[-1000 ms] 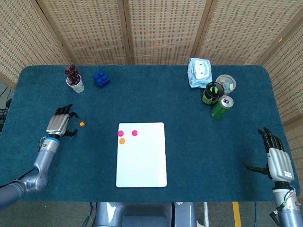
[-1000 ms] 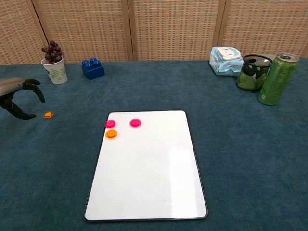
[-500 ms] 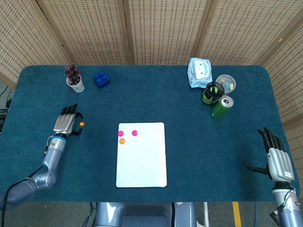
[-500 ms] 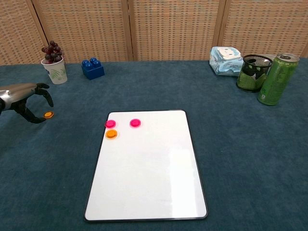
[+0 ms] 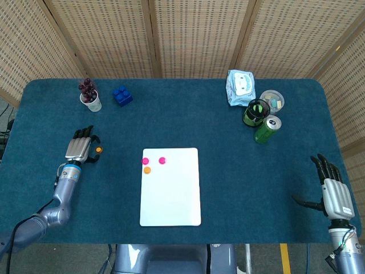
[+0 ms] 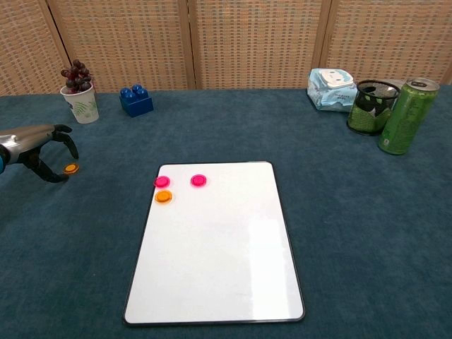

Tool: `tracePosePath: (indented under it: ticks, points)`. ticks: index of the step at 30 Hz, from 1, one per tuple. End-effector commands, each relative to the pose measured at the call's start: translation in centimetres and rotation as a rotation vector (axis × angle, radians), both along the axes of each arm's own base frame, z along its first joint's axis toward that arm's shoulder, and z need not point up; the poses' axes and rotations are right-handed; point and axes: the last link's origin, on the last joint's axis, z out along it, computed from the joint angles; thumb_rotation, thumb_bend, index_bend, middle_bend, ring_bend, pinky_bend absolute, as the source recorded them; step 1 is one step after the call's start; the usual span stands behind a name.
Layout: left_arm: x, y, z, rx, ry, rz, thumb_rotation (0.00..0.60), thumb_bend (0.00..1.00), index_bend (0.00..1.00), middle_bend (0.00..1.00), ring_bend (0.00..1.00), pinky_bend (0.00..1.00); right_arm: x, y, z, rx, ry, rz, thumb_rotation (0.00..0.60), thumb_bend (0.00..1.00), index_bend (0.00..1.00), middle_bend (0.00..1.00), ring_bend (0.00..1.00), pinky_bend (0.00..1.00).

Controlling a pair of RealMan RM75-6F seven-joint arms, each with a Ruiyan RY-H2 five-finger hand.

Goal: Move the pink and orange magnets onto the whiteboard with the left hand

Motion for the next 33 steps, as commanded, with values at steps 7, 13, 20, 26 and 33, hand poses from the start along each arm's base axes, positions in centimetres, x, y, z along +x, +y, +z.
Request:
tracePosePath:
  ticks: [7, 13, 20, 26, 33]
  points:
    - [-0.1, 0.0, -0.2, -0.005, -0.001, 0.001, 0.6, 0.34, 0.35, 0.0, 0.0, 0.0, 0.0, 0.0, 0.0, 0.0, -0.001, 0.0, 0.6, 0.03, 0.0, 0.0, 0.0, 0.0]
    - [-0.1, 0.0, -0.3, -0.008, 0.004, 0.004, 0.6, 0.34, 0.51, 0.0, 0.0, 0.0, 0.0, 0.0, 0.0, 0.0, -0.002, -0.001, 0.6, 0.03, 0.0, 0.0, 0.0, 0.0]
    - [-0.1, 0.0, -0.2, 0.001, 0.003, 0.007, 0.6, 0.35, 0.67, 0.0, 0.0, 0.0, 0.0, 0.0, 0.0, -0.001, -0.003, -0.001, 0.6, 0.03, 0.0, 0.0, 0.0, 0.0]
    - [-0.1, 0.0, 0.0, 0.008, 0.01, 0.006, 0.6, 0.35, 0.68, 0.0, 0.0, 0.0, 0.0, 0.0, 0.0, -0.001, -0.003, -0.002, 0.6, 0.03, 0.0, 0.0, 0.0, 0.0]
    - [0.9, 0.3, 0.7, 0.027, -0.012, -0.021, 0.6, 0.35, 0.68, 0.0, 0.0, 0.0, 0.0, 0.0, 0.0, 0.0, -0.006, -0.003, 0.6, 0.03, 0.0, 0.0, 0.0, 0.0]
